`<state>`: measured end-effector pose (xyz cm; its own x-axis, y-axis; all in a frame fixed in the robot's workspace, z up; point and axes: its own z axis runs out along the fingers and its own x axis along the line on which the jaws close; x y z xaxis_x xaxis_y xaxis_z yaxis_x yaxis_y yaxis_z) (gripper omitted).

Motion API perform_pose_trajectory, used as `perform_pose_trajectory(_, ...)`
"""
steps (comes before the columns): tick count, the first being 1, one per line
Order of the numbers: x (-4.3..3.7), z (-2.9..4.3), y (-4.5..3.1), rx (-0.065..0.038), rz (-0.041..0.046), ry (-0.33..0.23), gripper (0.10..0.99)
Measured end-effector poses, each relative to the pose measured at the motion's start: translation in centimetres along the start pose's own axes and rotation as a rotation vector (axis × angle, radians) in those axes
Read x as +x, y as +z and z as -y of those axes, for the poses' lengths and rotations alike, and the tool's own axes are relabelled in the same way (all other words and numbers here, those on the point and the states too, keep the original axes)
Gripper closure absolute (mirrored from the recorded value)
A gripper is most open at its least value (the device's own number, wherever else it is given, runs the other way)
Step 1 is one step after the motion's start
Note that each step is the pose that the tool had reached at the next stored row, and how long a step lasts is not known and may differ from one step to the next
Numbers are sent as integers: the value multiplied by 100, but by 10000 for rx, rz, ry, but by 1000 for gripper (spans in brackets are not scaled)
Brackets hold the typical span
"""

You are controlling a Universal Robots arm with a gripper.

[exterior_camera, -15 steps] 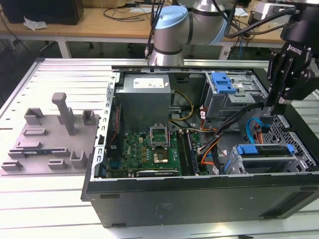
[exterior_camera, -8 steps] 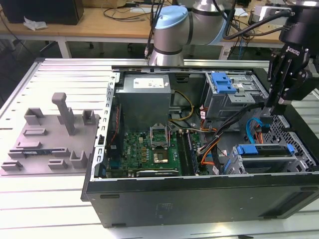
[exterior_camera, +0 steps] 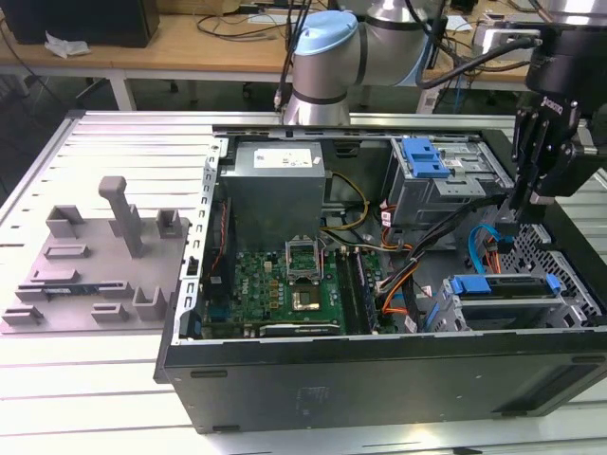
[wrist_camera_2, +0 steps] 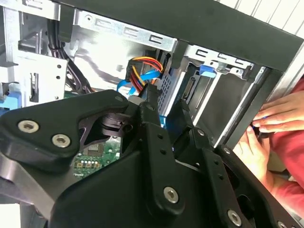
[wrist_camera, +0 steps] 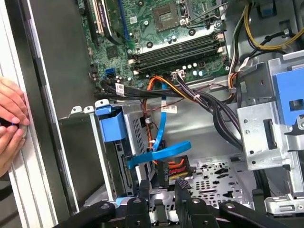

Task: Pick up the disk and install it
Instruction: 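Insert the first disk wire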

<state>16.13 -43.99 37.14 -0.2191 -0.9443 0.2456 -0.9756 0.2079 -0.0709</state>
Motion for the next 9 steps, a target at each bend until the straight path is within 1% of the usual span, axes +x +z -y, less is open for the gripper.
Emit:
perform_pose_trajectory(2,-70,-30,17,42,-193,-1,737)
perform_pose_trajectory(3,-82,-35,20,59,-266,-3,737)
perform_pose_trajectory(4,-90,-41,22,83,-375,-5,737)
perform_pose_trajectory(5,-96,-45,27,139,-644,-13,737)
perform_pose_trajectory(6,-99,-50,29,165,-774,-14,737)
perform_pose_trajectory(7,-107,-54,32,187,-870,-15,737)
perform_pose_trajectory(8,-121,-60,41,204,-944,-17,737)
perform_pose_trajectory(9,-134,-66,53,211,-977,-17,737)
